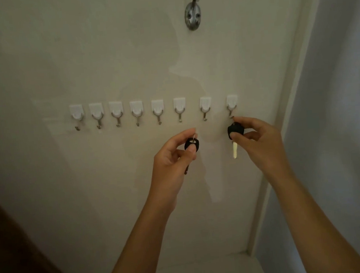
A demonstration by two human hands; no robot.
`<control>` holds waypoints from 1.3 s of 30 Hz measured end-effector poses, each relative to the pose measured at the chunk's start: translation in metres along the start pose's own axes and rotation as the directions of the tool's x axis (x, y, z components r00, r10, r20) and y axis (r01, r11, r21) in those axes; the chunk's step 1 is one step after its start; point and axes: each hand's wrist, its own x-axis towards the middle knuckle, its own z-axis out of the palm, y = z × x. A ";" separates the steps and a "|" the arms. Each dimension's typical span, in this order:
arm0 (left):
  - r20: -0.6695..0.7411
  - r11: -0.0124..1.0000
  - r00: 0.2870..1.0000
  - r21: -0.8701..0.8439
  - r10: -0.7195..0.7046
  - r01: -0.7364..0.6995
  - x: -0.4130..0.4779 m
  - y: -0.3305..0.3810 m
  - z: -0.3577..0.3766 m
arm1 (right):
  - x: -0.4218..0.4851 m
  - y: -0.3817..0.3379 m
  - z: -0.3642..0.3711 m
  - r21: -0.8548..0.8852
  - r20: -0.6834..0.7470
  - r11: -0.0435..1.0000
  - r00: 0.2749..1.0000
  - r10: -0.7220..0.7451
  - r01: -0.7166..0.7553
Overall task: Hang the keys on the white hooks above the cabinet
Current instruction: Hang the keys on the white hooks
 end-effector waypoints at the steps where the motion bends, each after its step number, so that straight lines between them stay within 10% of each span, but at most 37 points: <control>1: -0.010 1.000 1.000 0.002 0.009 -0.009 0.001 0.000 0.004 | -0.002 0.003 -0.001 0.003 0.021 1.000 1.000 -0.002 0.002; 26: -0.177 1.000 0.984 0.010 -0.007 0.009 0.032 0.002 0.046 | -0.029 0.057 -0.029 0.238 0.281 0.967 0.959 0.022 -0.092; 39: -0.276 0.860 0.912 0.492 0.302 -0.136 0.030 -0.020 0.047 | -0.031 0.068 -0.025 0.247 0.311 0.966 0.951 -0.010 -0.071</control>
